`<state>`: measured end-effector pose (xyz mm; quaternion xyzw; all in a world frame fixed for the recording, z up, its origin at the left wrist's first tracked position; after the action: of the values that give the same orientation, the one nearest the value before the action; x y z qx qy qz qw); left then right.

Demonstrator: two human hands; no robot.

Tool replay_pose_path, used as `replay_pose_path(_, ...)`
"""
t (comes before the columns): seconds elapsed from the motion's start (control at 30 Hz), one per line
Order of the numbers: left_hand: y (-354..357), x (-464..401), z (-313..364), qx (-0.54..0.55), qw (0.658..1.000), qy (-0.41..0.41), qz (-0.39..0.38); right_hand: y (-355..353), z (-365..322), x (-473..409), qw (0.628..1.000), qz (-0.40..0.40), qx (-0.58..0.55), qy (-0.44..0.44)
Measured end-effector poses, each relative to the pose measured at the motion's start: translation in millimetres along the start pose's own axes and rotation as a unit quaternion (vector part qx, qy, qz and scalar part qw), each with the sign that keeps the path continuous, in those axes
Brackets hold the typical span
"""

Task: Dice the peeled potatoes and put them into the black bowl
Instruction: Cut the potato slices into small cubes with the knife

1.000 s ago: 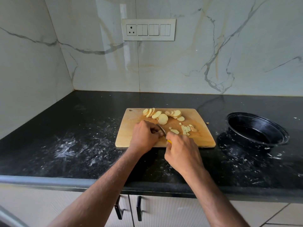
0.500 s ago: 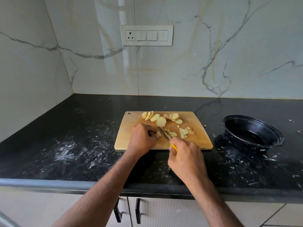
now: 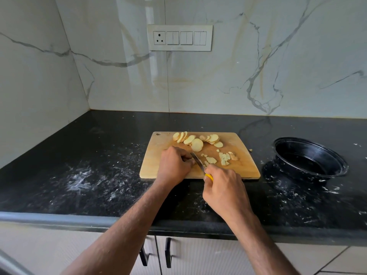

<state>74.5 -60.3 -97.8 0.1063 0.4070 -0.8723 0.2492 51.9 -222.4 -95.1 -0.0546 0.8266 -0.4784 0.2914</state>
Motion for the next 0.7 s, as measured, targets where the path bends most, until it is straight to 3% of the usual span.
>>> replay_pose_path(0.53, 4, -3, -8, 0.033, 0.999, -0.018, -0.01, 2, -11, -4, 0.997, -0.016, 0.069, -0.044)
replay_pose_path(0.7, 6, -4, -9, 0.028, 0.999, -0.044, -0.012, -8, 11, 6, 1.0, -0.012, 0.011, 0.0)
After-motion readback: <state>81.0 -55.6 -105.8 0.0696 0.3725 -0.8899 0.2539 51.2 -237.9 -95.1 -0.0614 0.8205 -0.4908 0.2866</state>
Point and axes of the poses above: each hand's wrist, its own x-axis away from the middle knuckle, its own y-axis out of the palm, z = x × y, the point moved 2 cm from there along -x, towards the middle knuckle, and after that the axes turned 1 degree about x, right-handed, at the moved point
